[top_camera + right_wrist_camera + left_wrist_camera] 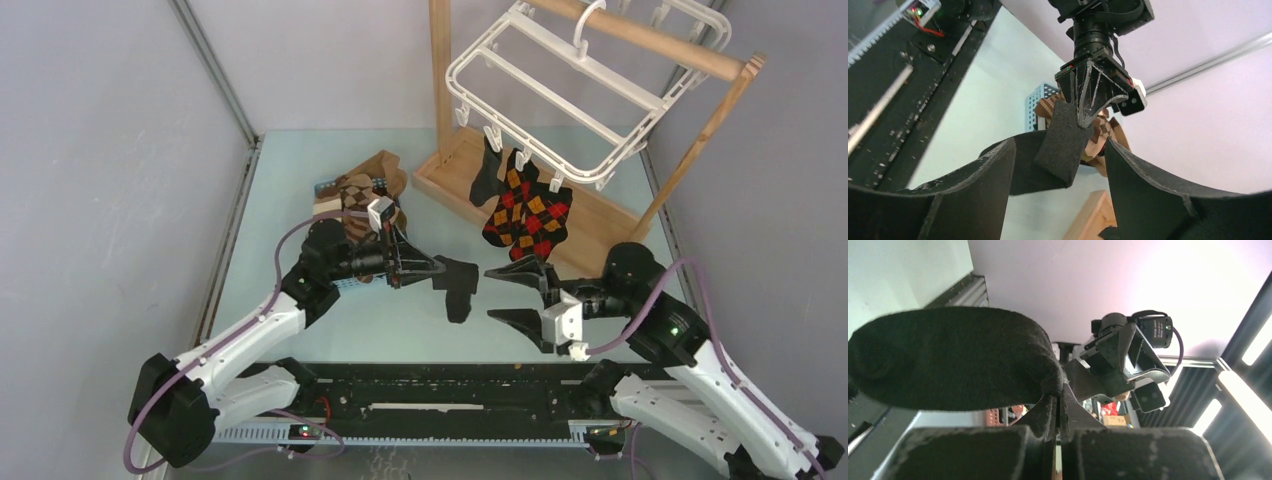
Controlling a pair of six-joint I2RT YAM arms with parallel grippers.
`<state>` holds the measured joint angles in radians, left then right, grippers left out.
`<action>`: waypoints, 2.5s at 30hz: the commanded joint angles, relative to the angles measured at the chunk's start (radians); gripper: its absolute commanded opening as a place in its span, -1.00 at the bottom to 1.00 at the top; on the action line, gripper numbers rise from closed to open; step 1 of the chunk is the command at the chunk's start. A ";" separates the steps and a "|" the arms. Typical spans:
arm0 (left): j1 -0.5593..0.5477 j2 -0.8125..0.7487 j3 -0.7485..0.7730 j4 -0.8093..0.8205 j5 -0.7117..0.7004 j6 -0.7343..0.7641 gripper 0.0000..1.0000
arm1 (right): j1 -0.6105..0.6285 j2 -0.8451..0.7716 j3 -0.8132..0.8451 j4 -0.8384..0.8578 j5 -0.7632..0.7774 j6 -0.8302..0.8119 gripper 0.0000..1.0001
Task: Clip the socks to the hanger
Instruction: Pick up the sock from the bin.
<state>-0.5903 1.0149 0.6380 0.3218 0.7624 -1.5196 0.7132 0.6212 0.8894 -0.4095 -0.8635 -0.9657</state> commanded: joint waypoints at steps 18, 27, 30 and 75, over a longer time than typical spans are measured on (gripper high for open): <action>-0.018 0.026 0.122 0.071 0.158 -0.160 -0.99 | 0.229 0.098 -0.102 0.276 0.388 -0.300 0.39; -0.019 0.044 0.125 0.086 0.157 -0.172 -0.99 | 0.244 0.063 -0.103 0.286 0.338 -0.302 -0.60; -0.019 0.050 0.123 0.092 0.149 -0.174 -0.88 | 0.251 0.049 -0.102 0.259 0.309 -0.283 -1.00; 0.371 0.186 0.233 0.935 0.042 0.628 1.00 | 0.083 0.510 0.338 0.390 0.927 0.695 -1.00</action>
<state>-0.2928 1.0832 0.7902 0.8570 0.6559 -0.5827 0.7887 1.1049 1.1717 -0.1131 -0.0280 -0.2481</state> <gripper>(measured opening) 0.996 0.017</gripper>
